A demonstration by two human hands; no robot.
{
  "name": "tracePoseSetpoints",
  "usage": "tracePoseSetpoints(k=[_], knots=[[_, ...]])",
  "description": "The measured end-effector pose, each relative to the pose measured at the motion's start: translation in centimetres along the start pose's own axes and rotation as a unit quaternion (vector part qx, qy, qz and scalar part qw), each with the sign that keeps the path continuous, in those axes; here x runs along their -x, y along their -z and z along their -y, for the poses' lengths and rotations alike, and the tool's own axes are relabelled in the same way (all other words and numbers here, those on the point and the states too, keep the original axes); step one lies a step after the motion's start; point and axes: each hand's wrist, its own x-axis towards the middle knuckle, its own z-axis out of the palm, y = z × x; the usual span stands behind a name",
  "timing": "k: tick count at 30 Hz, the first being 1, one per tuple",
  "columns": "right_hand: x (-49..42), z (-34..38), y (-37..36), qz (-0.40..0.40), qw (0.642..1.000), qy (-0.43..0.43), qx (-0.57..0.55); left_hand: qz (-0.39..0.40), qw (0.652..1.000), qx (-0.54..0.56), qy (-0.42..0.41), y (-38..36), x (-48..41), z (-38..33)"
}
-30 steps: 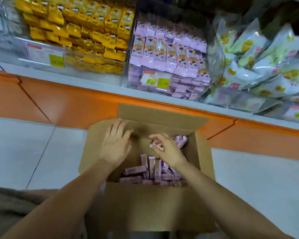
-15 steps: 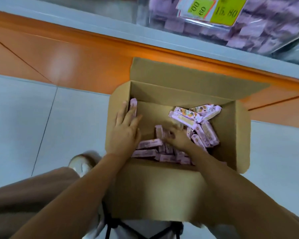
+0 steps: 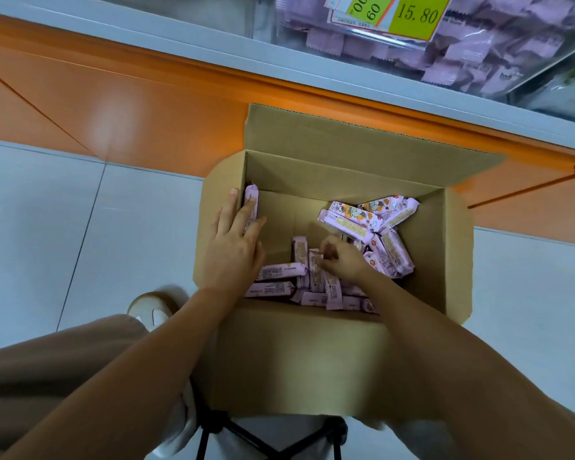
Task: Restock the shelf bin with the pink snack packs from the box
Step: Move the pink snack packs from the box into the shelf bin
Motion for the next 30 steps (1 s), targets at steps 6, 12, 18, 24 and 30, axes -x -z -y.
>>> tracePoseSetpoints(k=[6,12,18,24,30], knots=[[-0.1,-0.1,-0.8,0.008,0.999,0.023,0.029,-0.006,1.0,0.004,-0.002,-0.2,0.1,0.0],[0.2,-0.6,-1.3,-0.005,1.0,0.025,-0.018,-0.012,1.0,0.0,-0.005,-0.3,0.1,0.1],[1.0,0.2,-0.8,-0.044,0.994,0.038,-0.091,-0.016,0.999,-0.028,-0.026,0.1,0.2,0.1],[2.6,2.7,3.6,-0.097,0.981,0.05,-0.16,0.025,0.99,0.119,-0.069,0.7,-1.4,-3.8],[5.2,4.8,5.7,-0.061,0.935,0.06,-0.345,0.214,0.922,0.314,0.074,0.8,-2.5,-7.9]])
